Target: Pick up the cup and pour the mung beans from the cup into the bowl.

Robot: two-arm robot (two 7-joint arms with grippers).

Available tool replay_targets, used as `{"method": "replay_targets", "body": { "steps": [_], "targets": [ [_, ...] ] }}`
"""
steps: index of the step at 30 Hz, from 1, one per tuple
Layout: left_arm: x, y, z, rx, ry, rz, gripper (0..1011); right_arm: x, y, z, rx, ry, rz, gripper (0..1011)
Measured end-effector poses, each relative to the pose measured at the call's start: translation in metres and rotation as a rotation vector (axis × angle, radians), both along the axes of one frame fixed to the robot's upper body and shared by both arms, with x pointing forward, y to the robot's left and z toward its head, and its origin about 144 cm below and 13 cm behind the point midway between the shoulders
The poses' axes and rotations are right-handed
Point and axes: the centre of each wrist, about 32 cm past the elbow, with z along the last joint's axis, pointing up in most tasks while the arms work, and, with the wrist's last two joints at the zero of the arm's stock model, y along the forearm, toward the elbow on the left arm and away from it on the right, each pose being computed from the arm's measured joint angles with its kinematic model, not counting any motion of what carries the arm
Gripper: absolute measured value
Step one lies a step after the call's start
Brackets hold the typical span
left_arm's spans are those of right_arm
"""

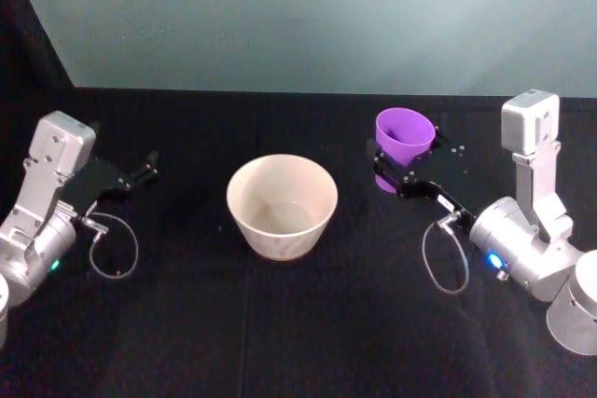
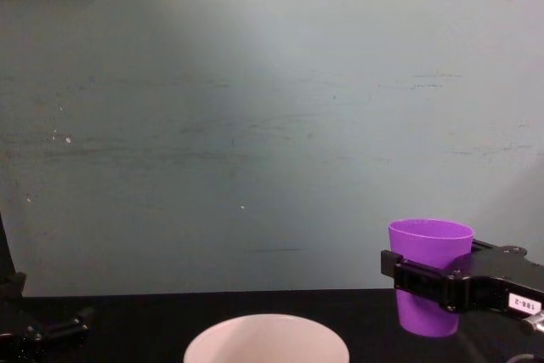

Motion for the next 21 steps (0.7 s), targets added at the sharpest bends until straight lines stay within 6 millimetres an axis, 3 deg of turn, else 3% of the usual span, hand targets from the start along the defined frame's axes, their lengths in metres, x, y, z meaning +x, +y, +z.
{"method": "replay_targets", "body": {
  "steps": [21],
  "targets": [
    [0.0,0.0,0.0,0.0,0.0,0.0,1000,0.0,0.0,0.0,0.0,0.0,0.0,729]
  ]
}}
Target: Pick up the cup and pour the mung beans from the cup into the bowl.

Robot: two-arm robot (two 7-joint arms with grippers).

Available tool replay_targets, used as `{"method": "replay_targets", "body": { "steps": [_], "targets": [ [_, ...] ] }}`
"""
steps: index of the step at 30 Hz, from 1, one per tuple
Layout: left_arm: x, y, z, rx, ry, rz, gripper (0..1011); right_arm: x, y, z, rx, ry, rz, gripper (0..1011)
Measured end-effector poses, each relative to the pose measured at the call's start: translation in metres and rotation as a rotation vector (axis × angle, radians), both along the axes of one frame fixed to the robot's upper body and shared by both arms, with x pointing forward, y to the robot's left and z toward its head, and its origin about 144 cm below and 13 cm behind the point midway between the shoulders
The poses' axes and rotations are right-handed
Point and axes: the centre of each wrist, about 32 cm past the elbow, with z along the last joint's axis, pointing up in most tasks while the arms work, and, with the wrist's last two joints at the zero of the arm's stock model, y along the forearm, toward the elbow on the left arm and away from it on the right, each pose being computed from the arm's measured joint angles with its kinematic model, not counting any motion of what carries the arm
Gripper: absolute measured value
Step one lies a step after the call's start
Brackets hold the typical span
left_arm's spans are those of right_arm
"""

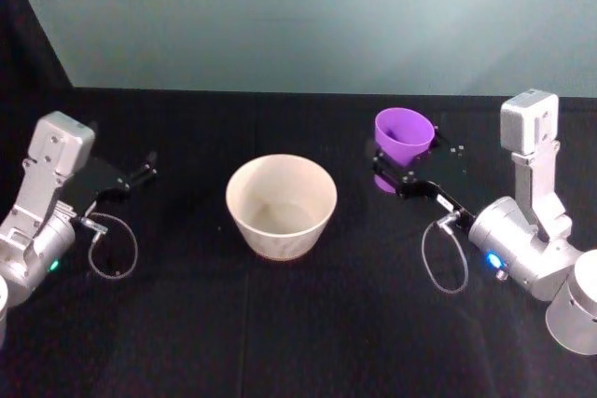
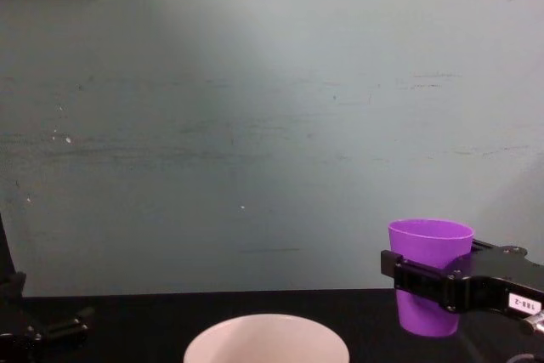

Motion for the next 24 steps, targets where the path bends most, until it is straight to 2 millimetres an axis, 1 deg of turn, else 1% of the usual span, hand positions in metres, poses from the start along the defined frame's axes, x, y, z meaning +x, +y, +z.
{"method": "replay_targets", "body": {
  "steps": [24],
  "targets": [
    [0.0,0.0,0.0,0.0,0.0,0.0,1000,0.0,0.0,0.0,0.0,0.0,0.0,729]
  ]
}}
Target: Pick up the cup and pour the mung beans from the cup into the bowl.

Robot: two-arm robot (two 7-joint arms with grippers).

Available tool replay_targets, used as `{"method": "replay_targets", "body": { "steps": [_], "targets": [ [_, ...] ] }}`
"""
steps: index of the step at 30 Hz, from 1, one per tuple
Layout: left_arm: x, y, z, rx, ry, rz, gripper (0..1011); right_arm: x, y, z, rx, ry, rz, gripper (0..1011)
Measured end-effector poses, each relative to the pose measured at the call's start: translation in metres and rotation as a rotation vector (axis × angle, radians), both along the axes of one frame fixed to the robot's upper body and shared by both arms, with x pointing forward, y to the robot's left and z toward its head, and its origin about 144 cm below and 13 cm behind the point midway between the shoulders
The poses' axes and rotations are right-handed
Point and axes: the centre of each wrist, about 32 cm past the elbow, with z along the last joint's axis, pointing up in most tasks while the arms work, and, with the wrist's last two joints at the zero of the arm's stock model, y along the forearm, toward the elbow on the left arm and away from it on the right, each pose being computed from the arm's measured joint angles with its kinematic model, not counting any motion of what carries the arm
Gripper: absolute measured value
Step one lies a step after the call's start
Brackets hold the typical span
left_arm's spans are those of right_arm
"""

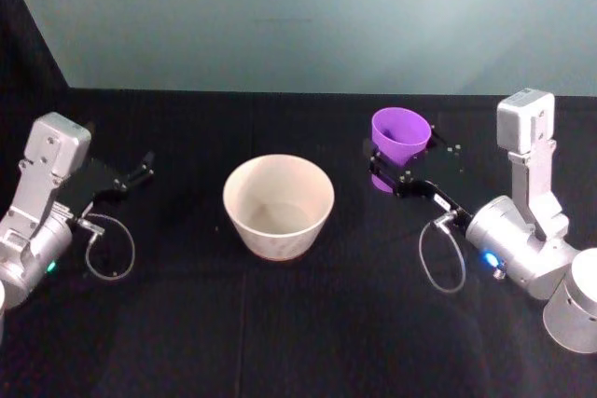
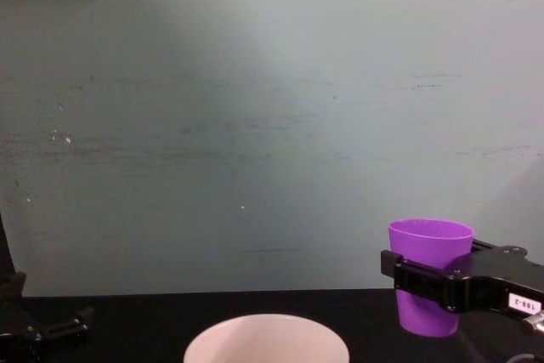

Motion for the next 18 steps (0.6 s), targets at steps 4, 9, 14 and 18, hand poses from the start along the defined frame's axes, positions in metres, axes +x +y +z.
{"method": "replay_targets", "body": {
  "steps": [4,9,14,18],
  "targets": [
    [0.0,0.0,0.0,0.0,0.0,0.0,1000,0.0,0.0,0.0,0.0,0.0,0.0,729],
    [0.0,0.0,0.0,0.0,0.0,0.0,1000,0.0002,-0.0002,0.0003,-0.004,-0.004,0.0,729],
    [0.0,0.0,0.0,0.0,0.0,0.0,1000,0.0014,0.0002,0.0016,-0.038,-0.023,0.005,729],
    [0.0,0.0,0.0,0.0,0.0,0.0,1000,0.0018,0.0028,0.0047,-0.096,-0.045,0.011,729]
  ]
}}
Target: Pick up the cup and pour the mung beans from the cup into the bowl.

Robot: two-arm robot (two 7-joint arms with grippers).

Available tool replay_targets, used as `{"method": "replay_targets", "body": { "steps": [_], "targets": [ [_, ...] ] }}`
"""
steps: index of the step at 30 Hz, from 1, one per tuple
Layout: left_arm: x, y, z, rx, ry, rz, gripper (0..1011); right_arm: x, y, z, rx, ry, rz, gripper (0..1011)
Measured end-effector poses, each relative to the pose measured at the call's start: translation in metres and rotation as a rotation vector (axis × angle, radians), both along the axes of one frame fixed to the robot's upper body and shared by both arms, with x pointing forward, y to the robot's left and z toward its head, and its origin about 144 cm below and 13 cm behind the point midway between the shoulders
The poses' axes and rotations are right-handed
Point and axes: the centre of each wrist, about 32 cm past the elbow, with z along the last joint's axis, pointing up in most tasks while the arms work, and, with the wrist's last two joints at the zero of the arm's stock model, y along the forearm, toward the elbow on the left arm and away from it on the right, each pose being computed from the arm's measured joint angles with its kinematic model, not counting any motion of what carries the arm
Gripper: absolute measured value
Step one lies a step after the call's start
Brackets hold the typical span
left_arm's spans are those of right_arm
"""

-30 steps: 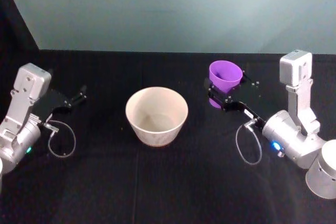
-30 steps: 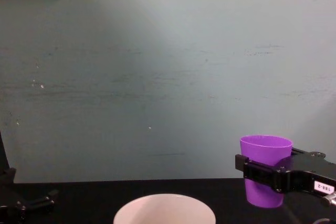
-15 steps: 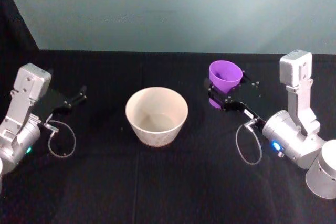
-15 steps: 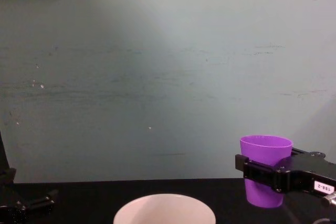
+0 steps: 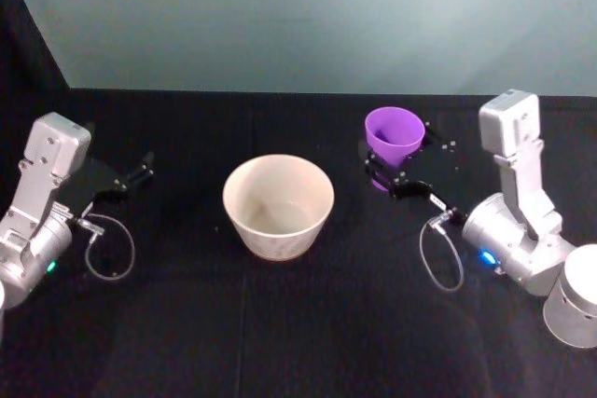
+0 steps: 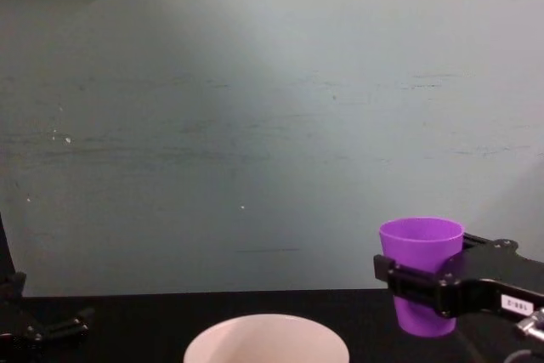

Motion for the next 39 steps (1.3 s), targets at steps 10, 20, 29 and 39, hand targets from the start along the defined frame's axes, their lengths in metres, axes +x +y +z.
{"method": "replay_targets", "body": {
  "steps": [10,20,29,39],
  "targets": [
    [0.0,0.0,0.0,0.0,0.0,0.0,1000,0.003,0.018,0.011,-0.216,-0.067,-0.004,729],
    [0.0,0.0,0.0,0.0,0.0,0.0,1000,0.01,0.049,0.034,-0.478,-0.148,0.031,729],
    [0.0,0.0,0.0,0.0,0.0,0.0,1000,0.008,0.072,0.05,-0.679,-0.216,0.046,729],
    [0.0,0.0,0.0,0.0,0.0,0.0,1000,0.006,0.093,0.058,-0.897,-0.29,0.043,729]
  ]
}}
